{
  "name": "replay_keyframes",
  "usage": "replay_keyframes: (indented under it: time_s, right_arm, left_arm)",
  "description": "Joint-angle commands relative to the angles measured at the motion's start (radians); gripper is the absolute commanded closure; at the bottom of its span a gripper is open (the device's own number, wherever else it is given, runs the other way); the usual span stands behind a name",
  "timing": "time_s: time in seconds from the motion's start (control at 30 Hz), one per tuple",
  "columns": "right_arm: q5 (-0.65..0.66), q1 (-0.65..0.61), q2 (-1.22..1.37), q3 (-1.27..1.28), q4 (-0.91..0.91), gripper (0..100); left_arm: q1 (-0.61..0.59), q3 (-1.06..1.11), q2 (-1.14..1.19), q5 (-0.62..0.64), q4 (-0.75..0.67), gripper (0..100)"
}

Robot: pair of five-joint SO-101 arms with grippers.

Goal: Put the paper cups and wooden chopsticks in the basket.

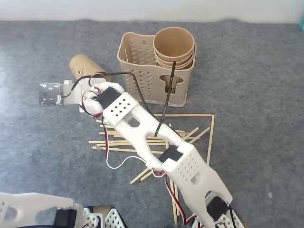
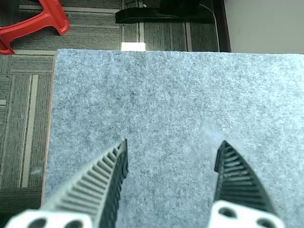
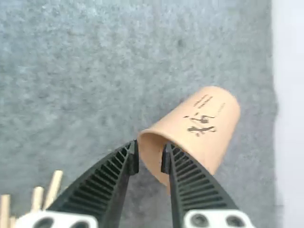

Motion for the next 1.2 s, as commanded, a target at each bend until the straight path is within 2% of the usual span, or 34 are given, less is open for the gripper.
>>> replay_keyframes:
  time_s: [0.0,0.43,0.5,0.63,0.8,0.93,1.07,1.17]
  right_arm:
    - [0.087,0.021,-0.035,-0.057,-0.042,90.6]
    - [0.304,0.096,0.022,-0.055,-0.048,90.8]
    - [0.336,0.108,0.058,-0.055,-0.093,92.0]
    - [0.344,0.130,0.108,-0.057,-0.234,92.1]
    - [0.339,0.114,0.104,-0.055,-0.237,90.5]
    - [0.301,0.088,0.028,-0.055,-0.085,90.4]
    - [0.267,0.036,-0.088,-0.054,0.160,90.8]
    - [0.176,0.004,-0.199,-0.069,0.369,90.8]
  left_arm:
    - [-0.009,-0.058,-0.014,0.012,-0.043,72]
    - [-0.020,-0.058,-0.014,0.012,-0.104,72]
    - [-0.020,-0.054,-0.014,0.012,-0.123,72]
    - [-0.020,-0.058,-0.014,0.012,-0.135,72]
    - [-0.028,-0.058,-0.014,0.012,-0.140,72]
    - [-0.035,-0.058,-0.014,0.012,-0.161,72]
    - [-0.020,-0.051,-0.014,0.012,-0.160,72]
    - [0.025,-0.056,-0.017,0.012,-0.100,72]
